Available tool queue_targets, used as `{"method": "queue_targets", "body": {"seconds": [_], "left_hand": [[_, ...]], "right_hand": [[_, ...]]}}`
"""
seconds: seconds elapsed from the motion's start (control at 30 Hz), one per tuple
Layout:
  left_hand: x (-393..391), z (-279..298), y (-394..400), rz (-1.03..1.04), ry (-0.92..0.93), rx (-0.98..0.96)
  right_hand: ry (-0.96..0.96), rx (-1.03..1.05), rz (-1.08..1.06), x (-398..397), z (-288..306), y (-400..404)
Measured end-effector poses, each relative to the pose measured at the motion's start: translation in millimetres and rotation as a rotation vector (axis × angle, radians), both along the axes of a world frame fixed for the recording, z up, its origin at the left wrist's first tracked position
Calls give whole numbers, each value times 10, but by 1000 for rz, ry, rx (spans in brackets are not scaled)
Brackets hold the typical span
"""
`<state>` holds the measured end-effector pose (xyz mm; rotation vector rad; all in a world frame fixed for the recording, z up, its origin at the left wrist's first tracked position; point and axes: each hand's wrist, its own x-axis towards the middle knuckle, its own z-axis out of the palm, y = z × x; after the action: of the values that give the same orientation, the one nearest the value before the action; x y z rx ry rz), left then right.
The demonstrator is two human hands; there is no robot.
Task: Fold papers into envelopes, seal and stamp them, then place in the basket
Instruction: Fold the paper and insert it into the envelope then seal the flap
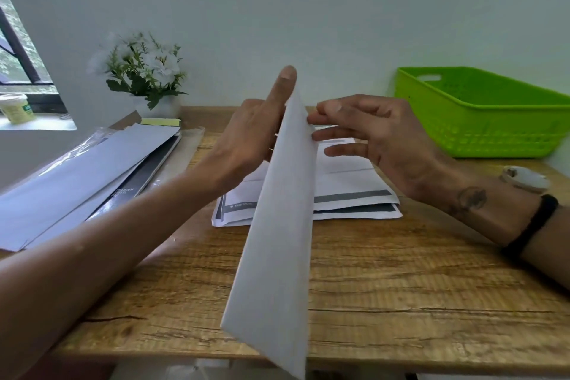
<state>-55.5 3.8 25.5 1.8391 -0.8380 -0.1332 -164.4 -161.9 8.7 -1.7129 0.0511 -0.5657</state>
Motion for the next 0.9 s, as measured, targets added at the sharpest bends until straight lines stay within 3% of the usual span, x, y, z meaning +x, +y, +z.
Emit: {"method": "queue_targets", "body": {"seconds": [0.13, 0.3, 0.5, 0.6, 0.73, 0.9], "left_hand": [[108, -21, 14, -94, 261, -89], [82, 21, 26, -23, 301, -136], [82, 18, 38, 69, 378, -157], [128, 21, 34, 137, 418, -269], [195, 40, 44, 190, 438, -416], [279, 61, 108, 171, 464, -434]], "right_hand": [[-14, -147, -23, 0, -42, 7], [-27, -328, -38, 3, -90, 3], [-26, -352, -135, 14, -96, 15], [12, -196, -117, 32, -82, -13], [143, 146, 95, 6, -6, -29], [265, 124, 142, 2, 83, -146]]}}
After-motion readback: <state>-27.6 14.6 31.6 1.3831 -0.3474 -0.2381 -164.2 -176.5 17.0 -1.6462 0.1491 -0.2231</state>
